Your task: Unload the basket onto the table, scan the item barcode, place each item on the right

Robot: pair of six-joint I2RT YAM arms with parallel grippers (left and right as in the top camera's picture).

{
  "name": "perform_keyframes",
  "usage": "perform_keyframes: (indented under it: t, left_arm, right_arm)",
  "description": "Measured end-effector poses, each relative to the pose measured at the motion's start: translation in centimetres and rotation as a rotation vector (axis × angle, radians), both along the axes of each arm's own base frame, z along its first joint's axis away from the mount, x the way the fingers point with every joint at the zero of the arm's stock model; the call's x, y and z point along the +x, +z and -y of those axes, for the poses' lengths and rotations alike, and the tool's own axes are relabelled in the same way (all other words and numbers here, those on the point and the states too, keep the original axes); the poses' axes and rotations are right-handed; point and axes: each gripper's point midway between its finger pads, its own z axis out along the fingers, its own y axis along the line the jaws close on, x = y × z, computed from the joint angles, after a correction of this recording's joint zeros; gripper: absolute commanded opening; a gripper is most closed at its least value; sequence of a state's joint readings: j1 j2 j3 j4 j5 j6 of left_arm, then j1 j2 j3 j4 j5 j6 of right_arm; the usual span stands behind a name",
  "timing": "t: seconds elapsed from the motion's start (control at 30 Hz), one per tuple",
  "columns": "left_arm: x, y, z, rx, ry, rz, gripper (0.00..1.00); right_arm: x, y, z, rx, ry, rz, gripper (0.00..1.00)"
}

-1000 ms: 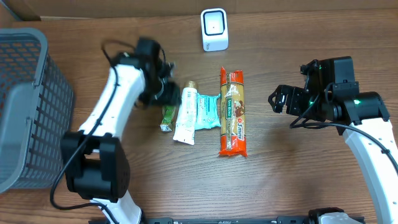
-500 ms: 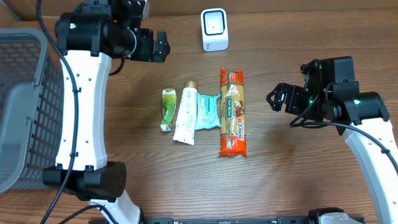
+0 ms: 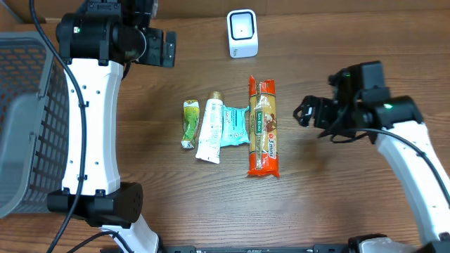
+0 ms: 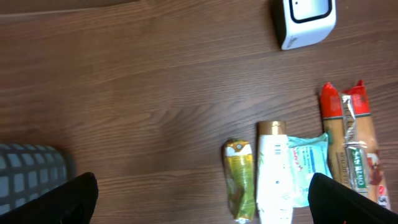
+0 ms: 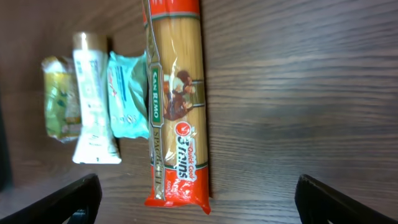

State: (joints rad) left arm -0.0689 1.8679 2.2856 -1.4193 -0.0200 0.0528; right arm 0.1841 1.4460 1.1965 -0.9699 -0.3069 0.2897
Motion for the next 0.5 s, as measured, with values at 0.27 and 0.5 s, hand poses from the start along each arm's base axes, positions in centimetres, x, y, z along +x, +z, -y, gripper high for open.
perform_keyframes:
  t: [0.27,0.5]
  left_arm:
    - [-0.7,-0.3,-5.4,-0.129,0.099,-0.028,1.0]
    - [-1.1,-0.2,-5.7,-0.213,0.097,-0.036,1.0]
  right_arm:
    - [-0.7,-1.9,-4.6,-0.155,0.101,0.03,1.0]
    - [-0.9,-3.1,-7.7,-0.237,0.16,0.081,1.0]
